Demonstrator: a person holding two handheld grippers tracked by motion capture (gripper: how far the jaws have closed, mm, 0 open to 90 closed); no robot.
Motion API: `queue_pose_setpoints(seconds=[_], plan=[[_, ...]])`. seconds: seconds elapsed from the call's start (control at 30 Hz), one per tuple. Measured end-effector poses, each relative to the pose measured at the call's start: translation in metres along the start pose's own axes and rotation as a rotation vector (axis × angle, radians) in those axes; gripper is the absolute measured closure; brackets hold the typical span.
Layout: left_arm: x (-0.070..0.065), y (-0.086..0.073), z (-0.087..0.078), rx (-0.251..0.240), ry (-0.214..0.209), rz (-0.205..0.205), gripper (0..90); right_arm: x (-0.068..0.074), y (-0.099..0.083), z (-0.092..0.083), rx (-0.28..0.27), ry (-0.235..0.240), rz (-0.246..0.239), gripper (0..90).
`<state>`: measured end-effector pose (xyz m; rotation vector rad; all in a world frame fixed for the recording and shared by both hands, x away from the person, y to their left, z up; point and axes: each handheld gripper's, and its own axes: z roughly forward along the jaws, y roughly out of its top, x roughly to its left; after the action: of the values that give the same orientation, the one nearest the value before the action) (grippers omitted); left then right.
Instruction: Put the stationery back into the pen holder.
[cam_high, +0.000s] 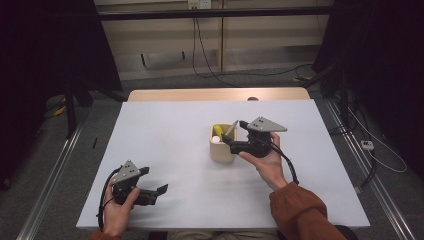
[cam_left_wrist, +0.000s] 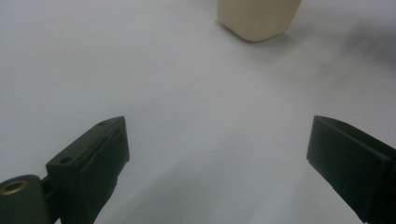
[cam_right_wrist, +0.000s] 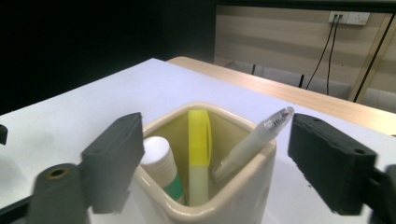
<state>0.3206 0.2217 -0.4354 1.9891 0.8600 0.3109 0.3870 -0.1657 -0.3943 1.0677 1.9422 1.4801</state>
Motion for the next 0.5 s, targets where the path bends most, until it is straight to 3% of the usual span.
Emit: queue_pose_setpoints(seconds=[0.5], plan=[[0.001, 0.000, 0.001, -0.009, -0.001, -0.022, 5.8, -0.003, -0.005, -0.014, 0.039, -0.010, -0.030, 6.2]])
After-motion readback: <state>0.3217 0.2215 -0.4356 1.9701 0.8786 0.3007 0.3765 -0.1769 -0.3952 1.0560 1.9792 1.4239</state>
